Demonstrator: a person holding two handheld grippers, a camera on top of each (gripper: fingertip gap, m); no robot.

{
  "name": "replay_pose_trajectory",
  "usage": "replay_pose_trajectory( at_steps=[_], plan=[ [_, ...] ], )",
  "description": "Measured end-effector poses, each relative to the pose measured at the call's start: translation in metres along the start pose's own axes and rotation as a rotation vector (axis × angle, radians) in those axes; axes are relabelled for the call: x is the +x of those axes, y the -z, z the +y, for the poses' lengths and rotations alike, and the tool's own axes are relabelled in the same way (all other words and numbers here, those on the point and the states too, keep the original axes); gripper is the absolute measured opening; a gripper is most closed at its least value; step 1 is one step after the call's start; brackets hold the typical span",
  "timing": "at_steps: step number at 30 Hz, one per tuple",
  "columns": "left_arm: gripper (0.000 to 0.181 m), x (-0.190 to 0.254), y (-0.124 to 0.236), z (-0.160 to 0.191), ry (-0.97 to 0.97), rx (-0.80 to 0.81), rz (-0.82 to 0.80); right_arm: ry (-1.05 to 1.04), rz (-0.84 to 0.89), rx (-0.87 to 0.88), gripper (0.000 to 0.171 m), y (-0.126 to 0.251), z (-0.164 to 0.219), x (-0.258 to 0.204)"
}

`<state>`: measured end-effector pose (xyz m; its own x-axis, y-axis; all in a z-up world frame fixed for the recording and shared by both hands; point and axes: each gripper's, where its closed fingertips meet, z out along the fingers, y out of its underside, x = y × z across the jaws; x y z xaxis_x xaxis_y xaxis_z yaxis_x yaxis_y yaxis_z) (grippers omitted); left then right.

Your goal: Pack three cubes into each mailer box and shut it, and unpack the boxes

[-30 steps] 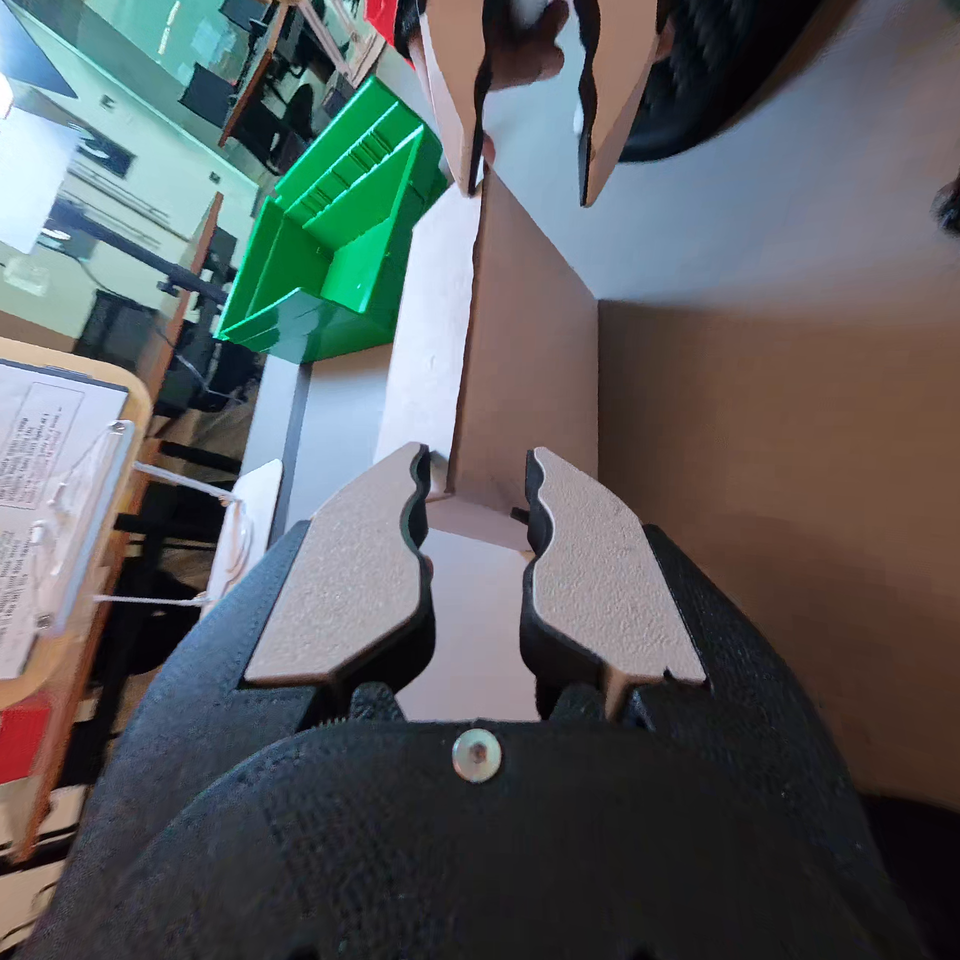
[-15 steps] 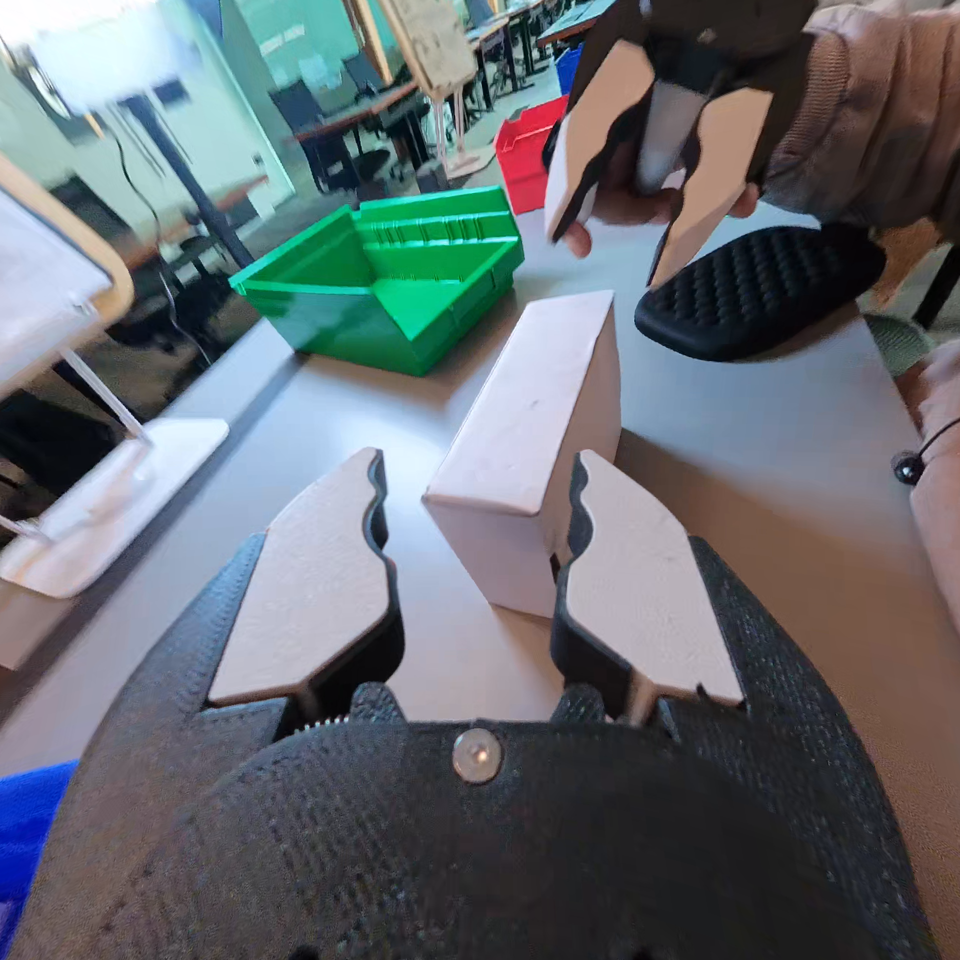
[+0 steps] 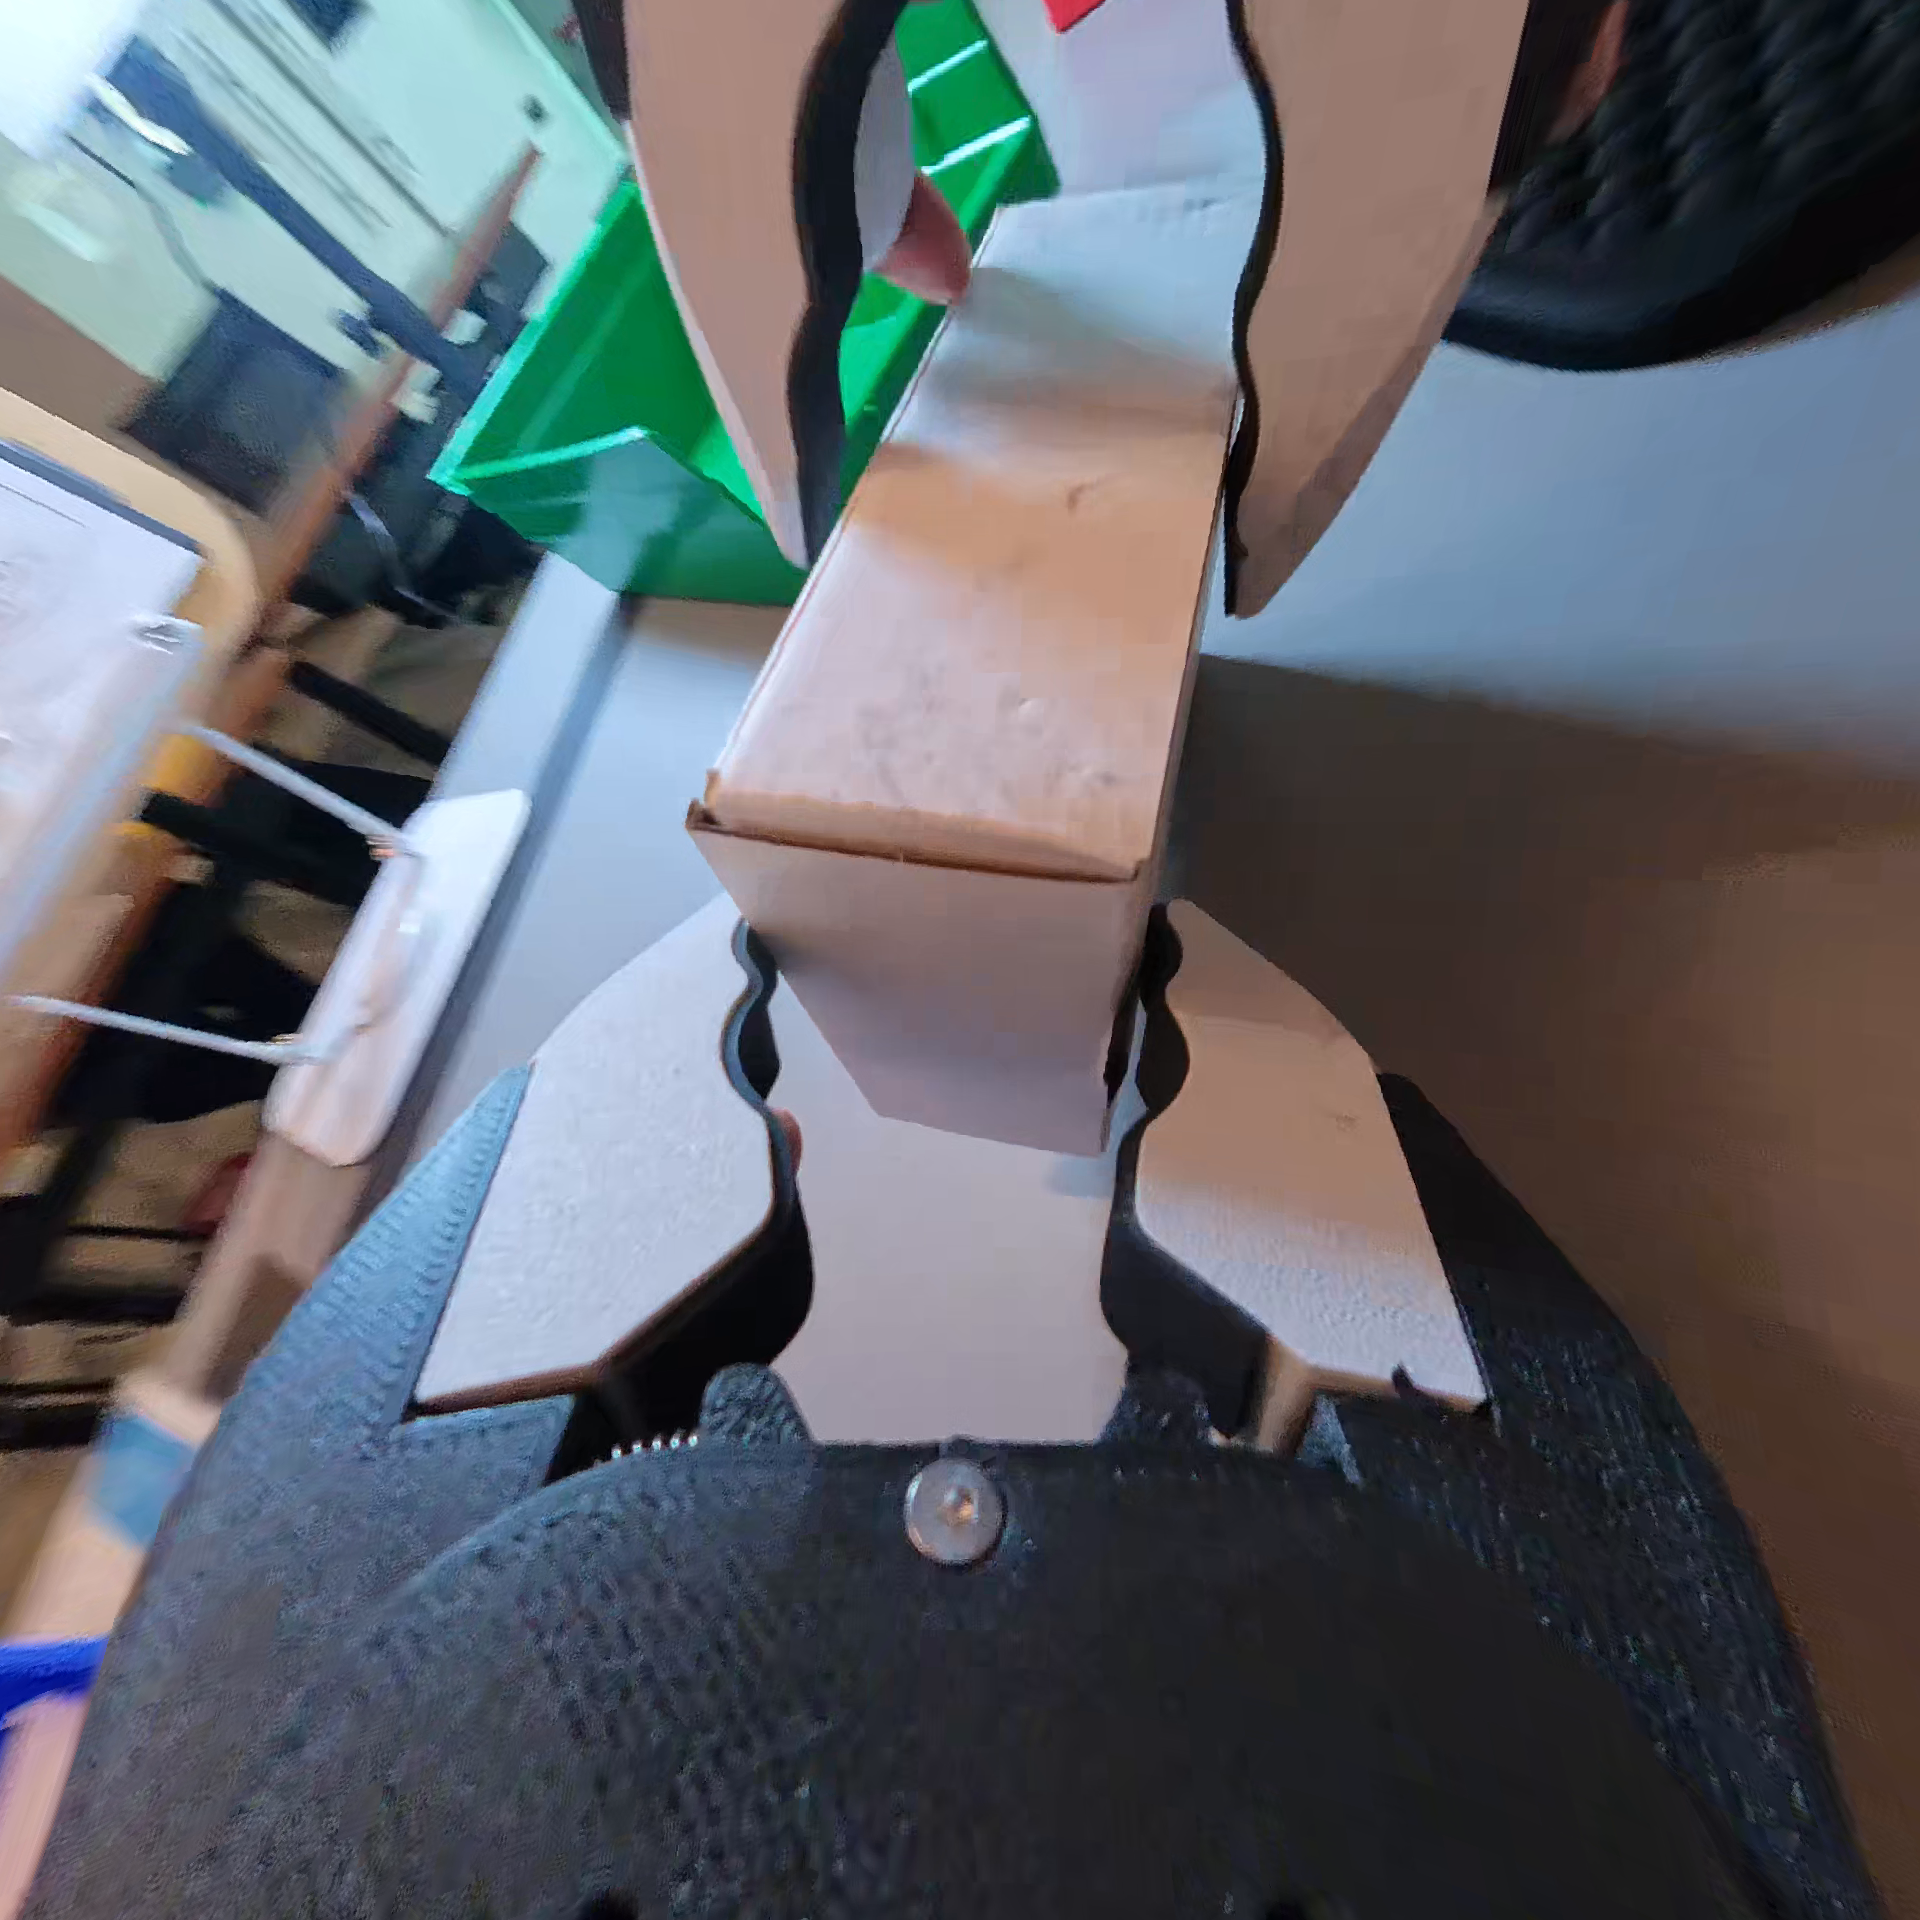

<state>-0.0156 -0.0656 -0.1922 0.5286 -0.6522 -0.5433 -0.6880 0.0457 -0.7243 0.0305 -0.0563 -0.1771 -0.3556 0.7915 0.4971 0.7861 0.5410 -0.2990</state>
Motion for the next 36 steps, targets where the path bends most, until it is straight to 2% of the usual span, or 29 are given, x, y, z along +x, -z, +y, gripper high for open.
replay_pose_trajectory(
  at_steps=[1, 4, 7, 10, 15, 19, 23, 25, 28, 31, 33, 35, 36],
  plan=[
    [0.069, -0.003, 0.001, 0.000, -0.058, -0.017, -0.057, 0.061, 0.049, -0.028, 0.068, -0.002, 0.000, 0.001],
    [0.069, -0.016, 0.005, -0.003, -0.151, -0.023, -0.182, 0.162, 0.194, -0.073, 0.063, -0.003, 0.000, 0.010],
    [0.067, -0.033, 0.015, -0.010, -0.092, 0.036, -0.260, 0.177, 0.283, -0.098, 0.063, 0.005, 0.005, 0.028],
    [0.065, -0.055, 0.030, -0.009, 0.016, 0.075, -0.298, 0.157, 0.415, -0.184, 0.062, 0.022, 0.029, 0.067],
    [0.060, -0.083, 0.051, 0.002, 0.211, 0.134, -0.328, 0.091, 0.711, -0.418, 0.063, 0.055, 0.109, 0.164],
    [0.058, -0.095, 0.063, 0.008, 0.265, 0.153, -0.363, 0.008, 0.825, -0.598, 0.063, 0.050, 0.194, 0.225],
    [0.053, -0.109, 0.078, 0.009, 0.270, 0.168, -0.445, -0.022, 0.833, -0.721, 0.062, 0.018, 0.275, 0.252],
    [0.052, -0.114, 0.084, 0.010, 0.293, 0.180, -0.467, -0.023, 0.813, -0.751, 0.062, -0.001, 0.302, 0.253],
    [0.053, -0.121, 0.088, 0.015, 0.344, 0.189, -0.472, 0.047, 0.807, -0.754, 0.062, -0.026, 0.313, 0.254],
    [0.053, -0.123, 0.086, 0.022, 0.398, 0.187, -0.456, -0.003, 0.746, -0.731, 0.062, -0.050, 0.322, 0.248],
    [0.052, -0.123, 0.085, 0.025, 0.404, 0.181, -0.453, 0.042, 0.702, -0.759, 0.063, -0.062, 0.332, 0.245],
    [0.053, -0.123, 0.084, 0.027, 0.396, 0.169, -0.454, 0.014, 0.652, -0.744, 0.065, -0.073, 0.339, 0.239],
    [0.053, -0.122, 0.083, 0.029, 0.394, 0.160, -0.452, -0.016, 0.604, -0.710, 0.073, -0.080, 0.340, 0.235]
  ],
)
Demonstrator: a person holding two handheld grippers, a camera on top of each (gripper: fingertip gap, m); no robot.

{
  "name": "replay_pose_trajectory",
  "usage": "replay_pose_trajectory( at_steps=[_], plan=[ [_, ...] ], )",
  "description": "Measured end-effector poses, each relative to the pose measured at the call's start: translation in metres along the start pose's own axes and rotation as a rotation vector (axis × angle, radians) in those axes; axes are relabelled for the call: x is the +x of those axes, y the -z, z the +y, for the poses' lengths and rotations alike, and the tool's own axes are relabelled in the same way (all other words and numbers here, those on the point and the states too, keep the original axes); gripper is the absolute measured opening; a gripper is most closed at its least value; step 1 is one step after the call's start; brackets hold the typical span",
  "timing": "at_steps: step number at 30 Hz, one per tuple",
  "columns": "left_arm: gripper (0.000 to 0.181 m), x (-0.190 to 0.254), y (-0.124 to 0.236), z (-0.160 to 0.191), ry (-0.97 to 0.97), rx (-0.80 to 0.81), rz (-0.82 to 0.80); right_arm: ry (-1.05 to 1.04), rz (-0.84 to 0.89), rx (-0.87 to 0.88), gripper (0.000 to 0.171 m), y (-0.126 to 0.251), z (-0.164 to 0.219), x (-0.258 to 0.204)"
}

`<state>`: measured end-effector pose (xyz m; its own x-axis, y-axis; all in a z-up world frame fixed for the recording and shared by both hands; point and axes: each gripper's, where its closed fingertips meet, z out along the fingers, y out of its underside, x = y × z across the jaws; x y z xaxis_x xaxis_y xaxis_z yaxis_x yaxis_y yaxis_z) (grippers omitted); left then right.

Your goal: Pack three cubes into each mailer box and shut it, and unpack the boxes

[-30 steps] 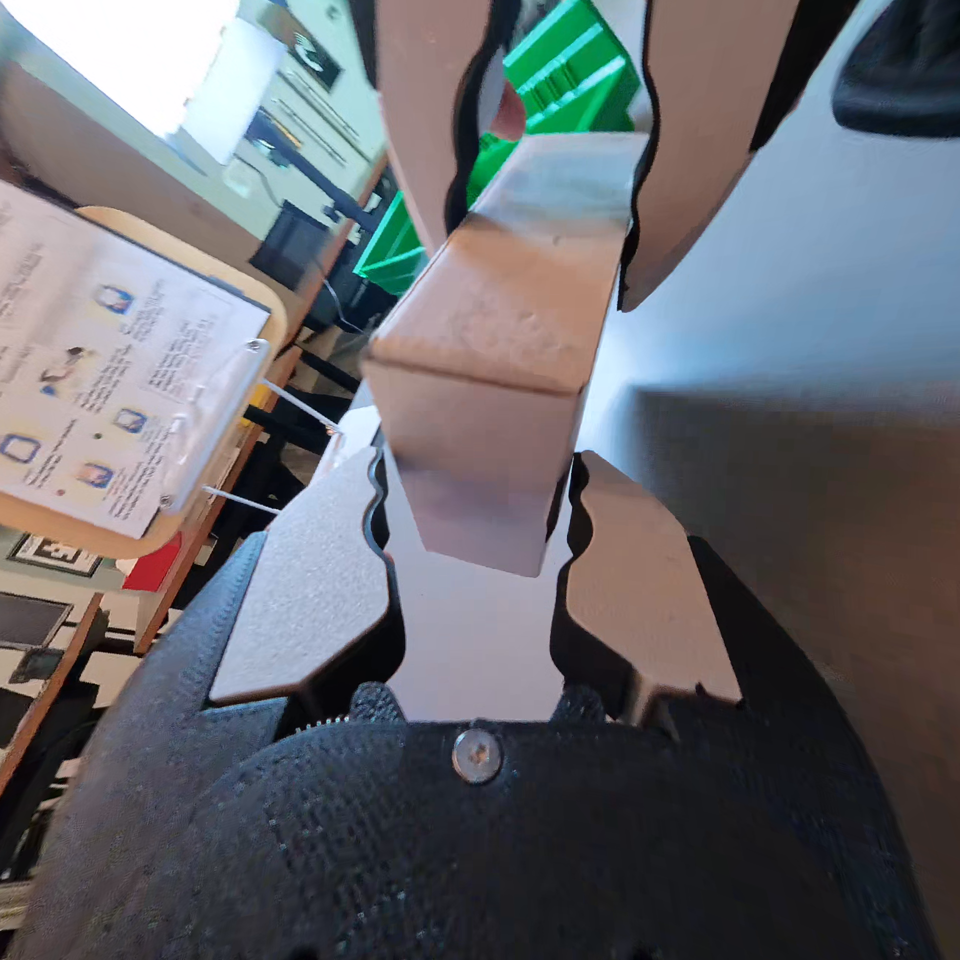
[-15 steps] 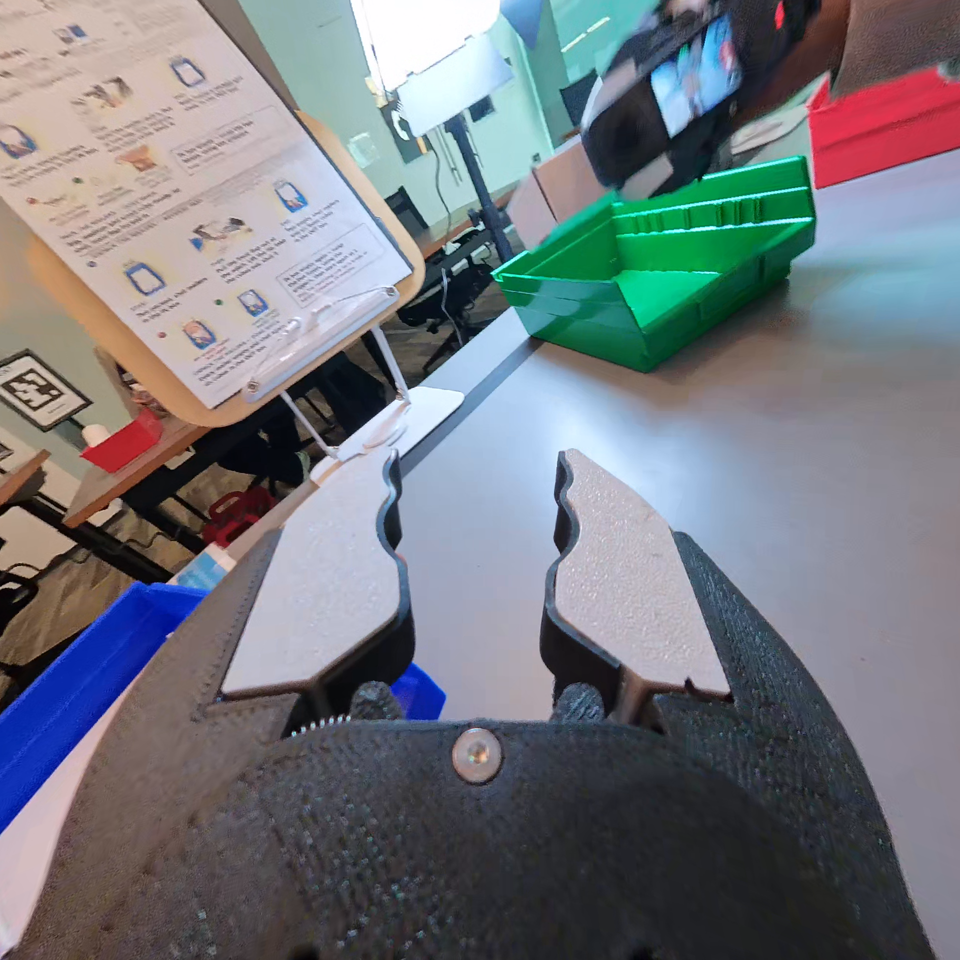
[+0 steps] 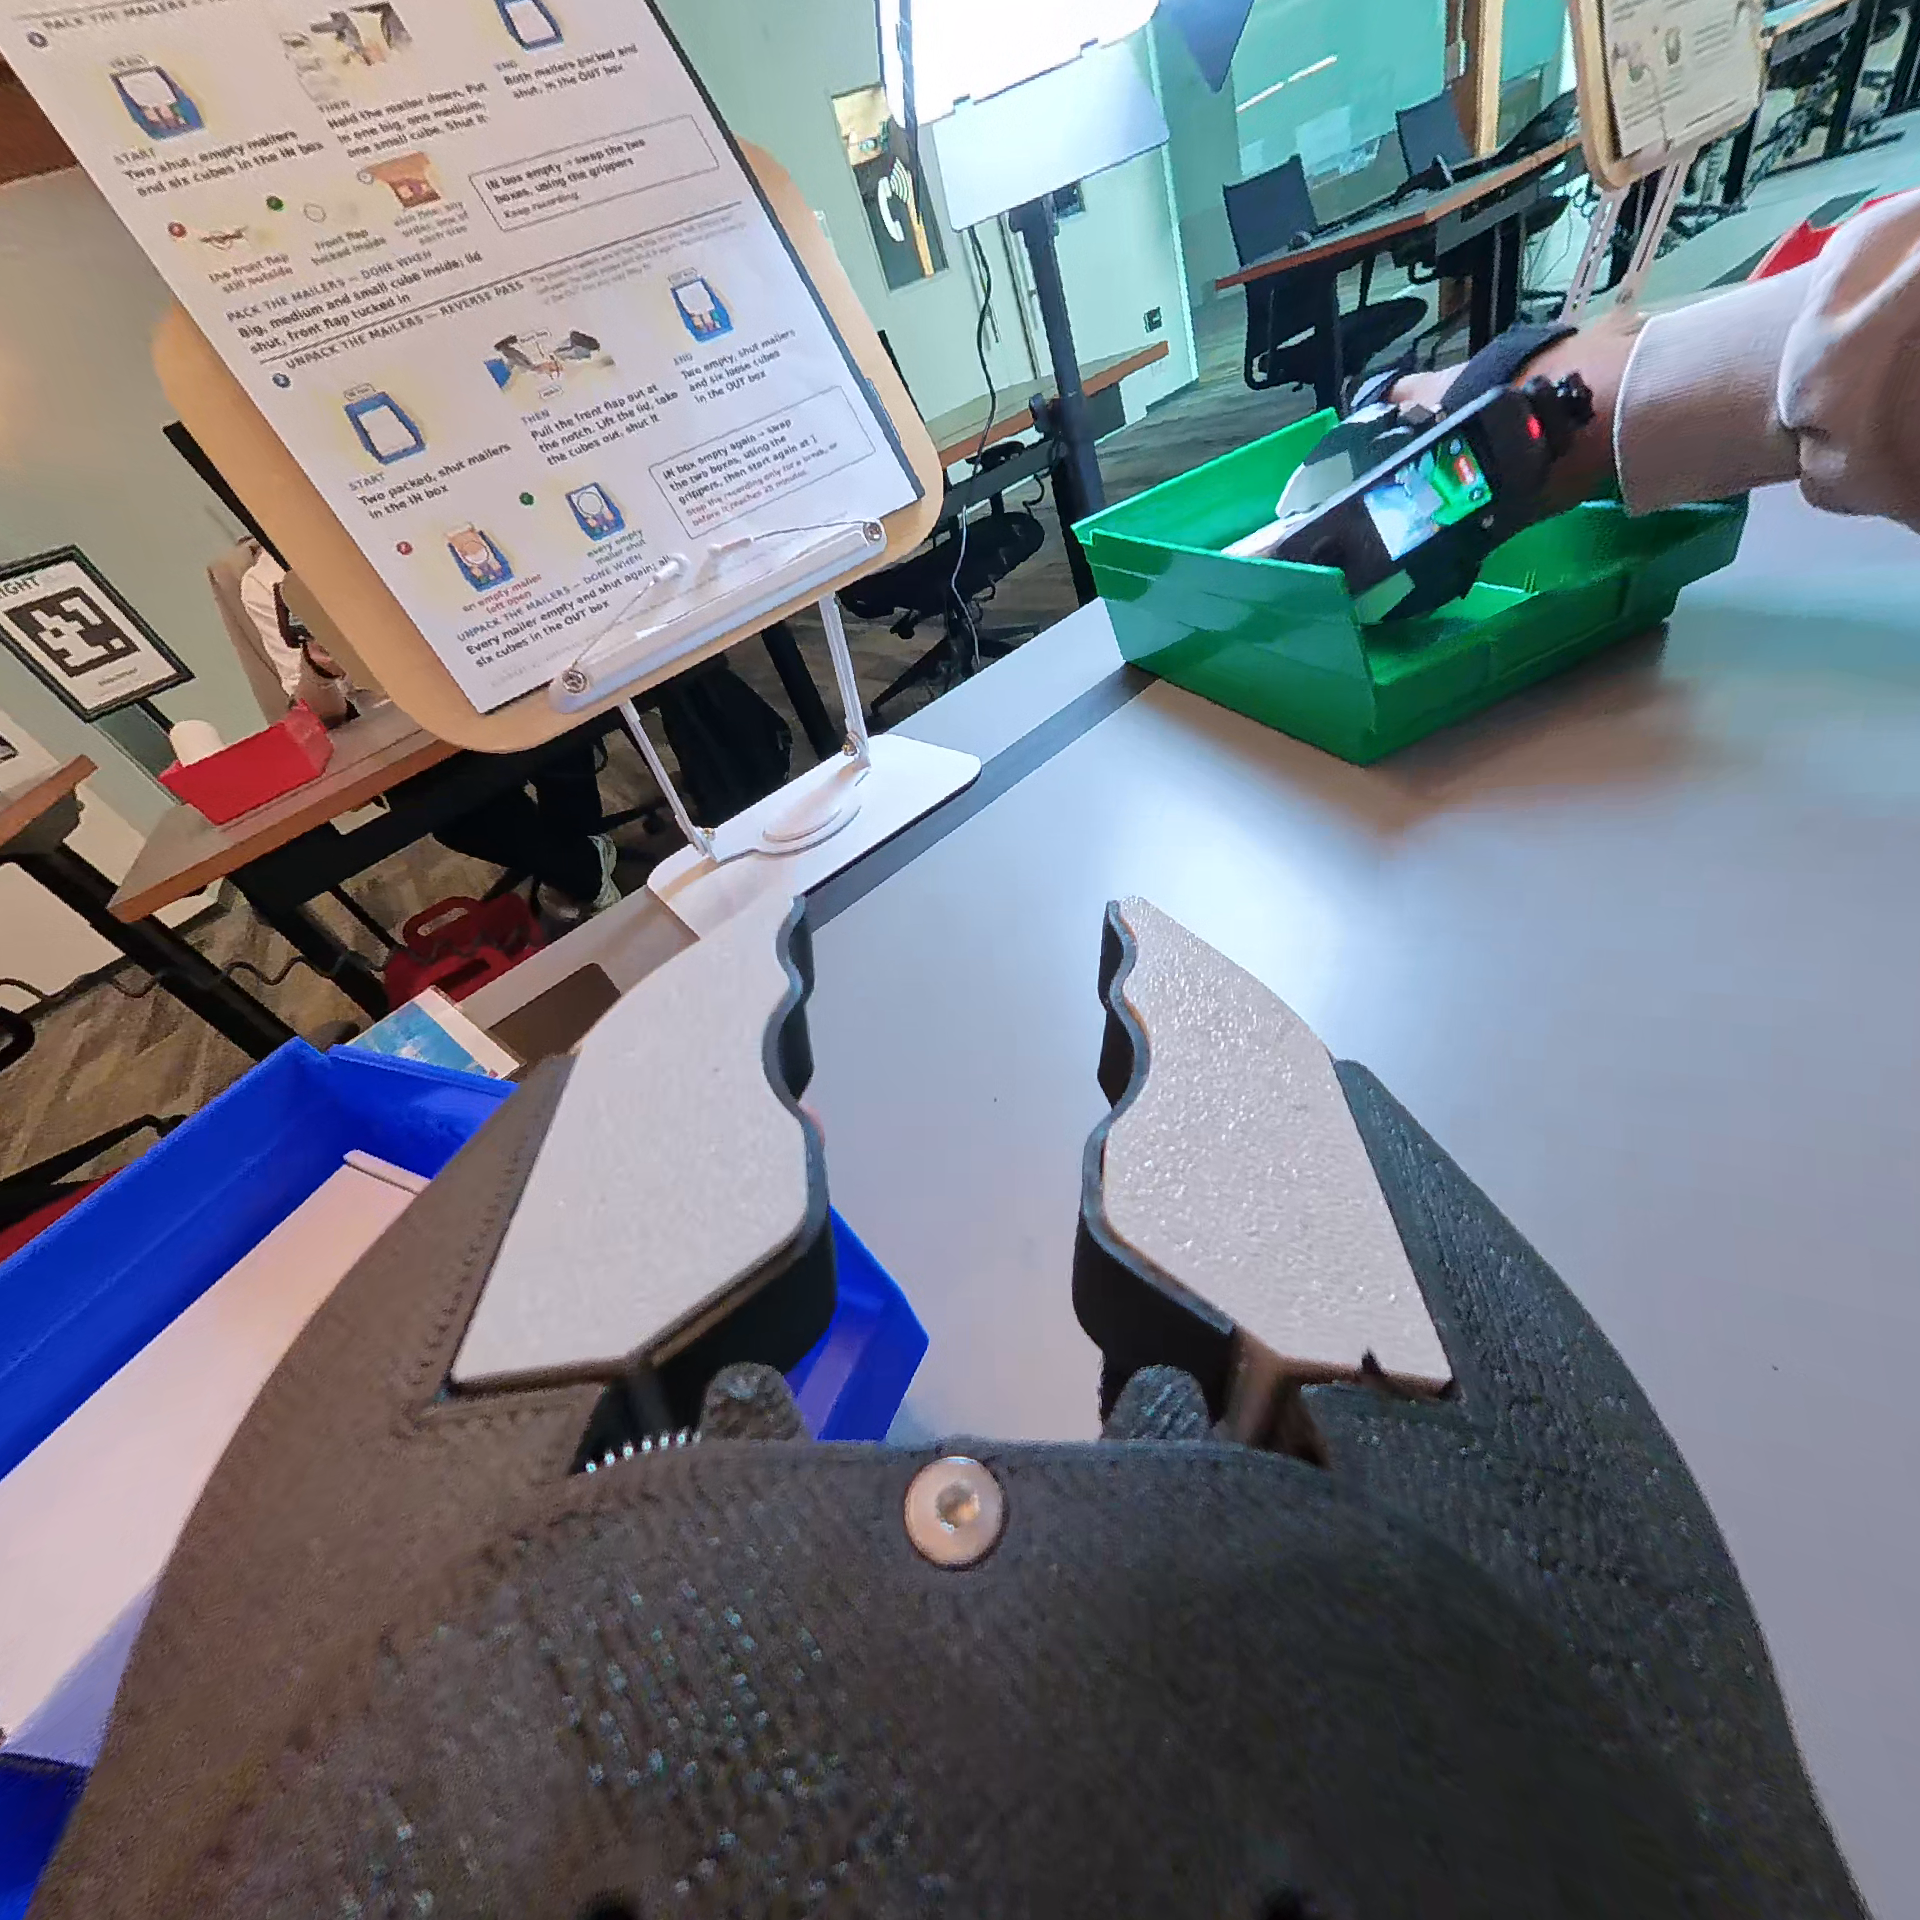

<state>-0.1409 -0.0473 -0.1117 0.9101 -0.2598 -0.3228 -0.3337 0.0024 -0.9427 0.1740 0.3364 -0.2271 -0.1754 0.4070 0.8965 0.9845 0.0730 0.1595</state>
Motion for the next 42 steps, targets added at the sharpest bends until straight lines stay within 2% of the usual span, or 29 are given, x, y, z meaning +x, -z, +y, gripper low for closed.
replay_pose_trajectory(
  at_steps=[5, 11, 16, 21, 26, 30, 34, 36, 39, 41, 42],
  plan=[
    [0.054, 0.001, -0.004, 0.009, 0.010, -0.033, 0.017, -0.130, -0.213, 0.110, 0.086, 0.021, -0.013, -0.006],
    [0.058, -0.011, -0.003, 0.019, -0.004, -0.097, 0.006, -0.301, -0.302, 0.282, 0.084, 0.077, -0.030, 0.013],
    [0.065, -0.038, 0.011, 0.058, 0.031, -0.345, 0.052, -0.412, -0.481, 0.445, 0.081, 0.136, -0.047, -0.003],
    [0.070, -0.072, 0.039, 0.110, 0.030, -0.604, 0.075, -0.361, -0.639, 0.464, 0.077, 0.170, -0.052, -0.045],
    [0.076, -0.080, 0.062, 0.158, -0.050, -0.872, 0.117, -0.134, -0.548, 0.334, 0.051, 0.152, -0.040, -0.071],
    [0.065, -0.075, 0.064, 0.160, -0.058, -0.903, 0.161, 0.007, -0.552, 0.290, 0.032, 0.147, -0.041, -0.088],
    [0.066, -0.068, 0.071, 0.172, -0.091, -0.989, 0.219, 0.092, -0.489, 0.282, 0.034, 0.151, -0.042, -0.088],
    [0.062, -0.070, 0.069, 0.176, -0.117, -0.996, 0.198, 0.126, -0.460, 0.296, 0.034, 0.160, -0.042, -0.092],
    [0.055, -0.067, 0.067, 0.176, -0.150, -0.989, 0.207, 0.170, -0.428, 0.336, 0.035, 0.183, -0.046, -0.101],
    [0.042, -0.061, 0.063, 0.176, -0.164, -0.959, 0.226, 0.191, -0.410, 0.383, 0.034, 0.205, -0.052, -0.110],
    [0.041, -0.061, 0.060, 0.175, -0.178, -0.946, 0.217, 0.203, -0.397, 0.405, 0.034, 0.216, -0.055, -0.114]
  ],
)
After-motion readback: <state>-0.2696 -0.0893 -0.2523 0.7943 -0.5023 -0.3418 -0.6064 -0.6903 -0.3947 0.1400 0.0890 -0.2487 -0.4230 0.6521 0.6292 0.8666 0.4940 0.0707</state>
